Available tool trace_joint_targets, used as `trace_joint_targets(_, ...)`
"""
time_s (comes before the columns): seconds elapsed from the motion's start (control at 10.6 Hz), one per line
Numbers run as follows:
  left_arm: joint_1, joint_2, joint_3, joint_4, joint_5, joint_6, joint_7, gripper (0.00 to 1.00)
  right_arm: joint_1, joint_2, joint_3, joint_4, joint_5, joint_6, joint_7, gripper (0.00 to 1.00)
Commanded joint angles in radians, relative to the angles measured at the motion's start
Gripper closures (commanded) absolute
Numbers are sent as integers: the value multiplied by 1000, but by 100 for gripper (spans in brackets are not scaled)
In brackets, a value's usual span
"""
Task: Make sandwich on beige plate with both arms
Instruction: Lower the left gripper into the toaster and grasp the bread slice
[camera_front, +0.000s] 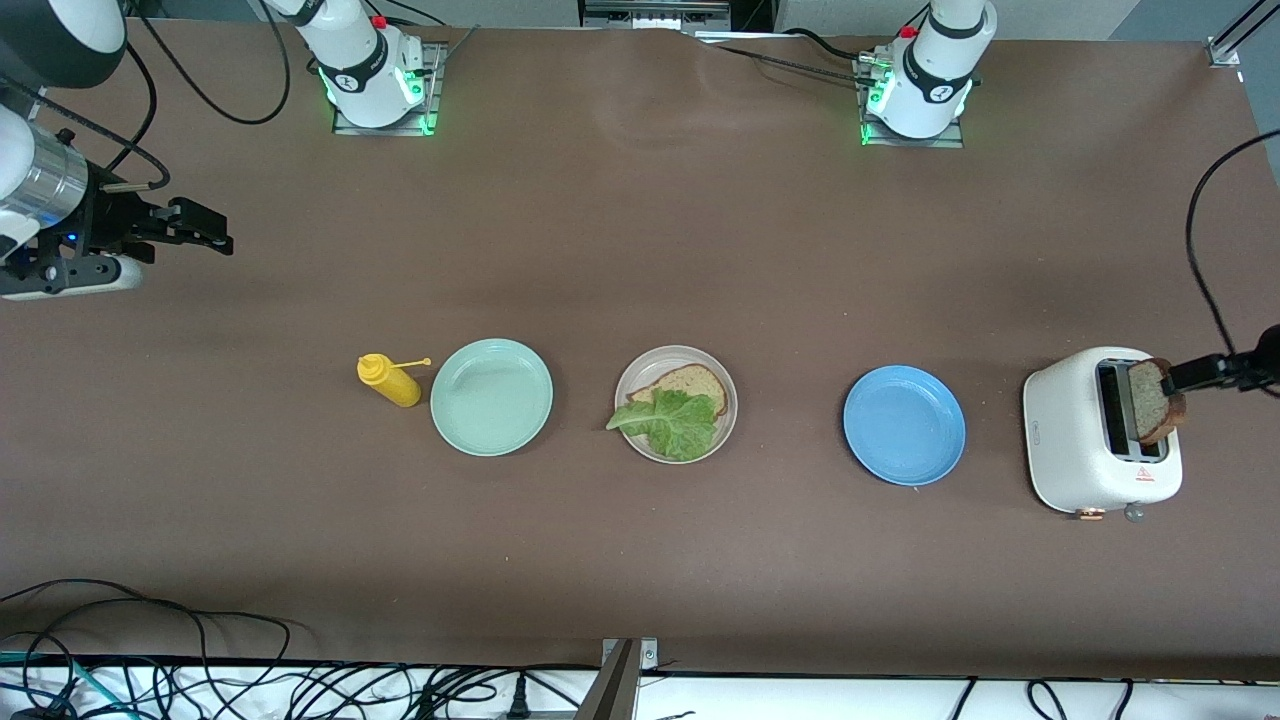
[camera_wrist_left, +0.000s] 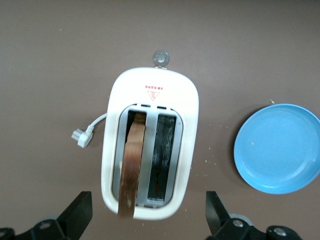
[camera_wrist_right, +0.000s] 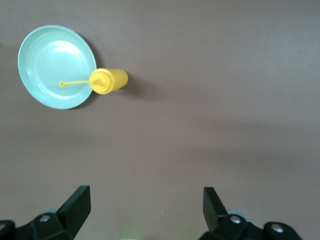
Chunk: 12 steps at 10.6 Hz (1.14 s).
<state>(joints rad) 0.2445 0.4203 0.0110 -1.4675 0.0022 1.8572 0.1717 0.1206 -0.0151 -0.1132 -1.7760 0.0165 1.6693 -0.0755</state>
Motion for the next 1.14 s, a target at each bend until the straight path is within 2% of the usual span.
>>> trace_joint_targets(0.0, 27, 54, -8, 19, 21, 54, 64, 0, -88, -62, 107, -48, -88, 61, 28, 0)
trace_joint_targets(0.38, 39, 91, -6, -7, 21, 103, 83, 2, -82, -48, 110, 15, -84, -60, 142, 0)
trace_joint_targets(0.47, 44, 98, -6, -16, 19, 103, 87, 15, -81, -48, 112, 17, -82, -59, 154, 0)
trace_joint_targets(0.57, 48, 100, -8, -20, 21, 97, 92, 32, -81, -46, 112, 24, -60, -60, 154, 0)
trace_joint_targets(0.76, 53, 98, -6, -30, 21, 89, 179, 85, -79, -40, 109, 36, -18, -60, 149, 0)
trace_joint_targets(0.85, 59, 98, -6, -28, 21, 88, 201, 100, -79, -33, 106, 43, -17, -60, 148, 0)
trace_joint_targets(1.04, 56, 89, -6, -16, 19, 71, 190, 100, -79, -31, 104, 43, -12, -59, 152, 0)
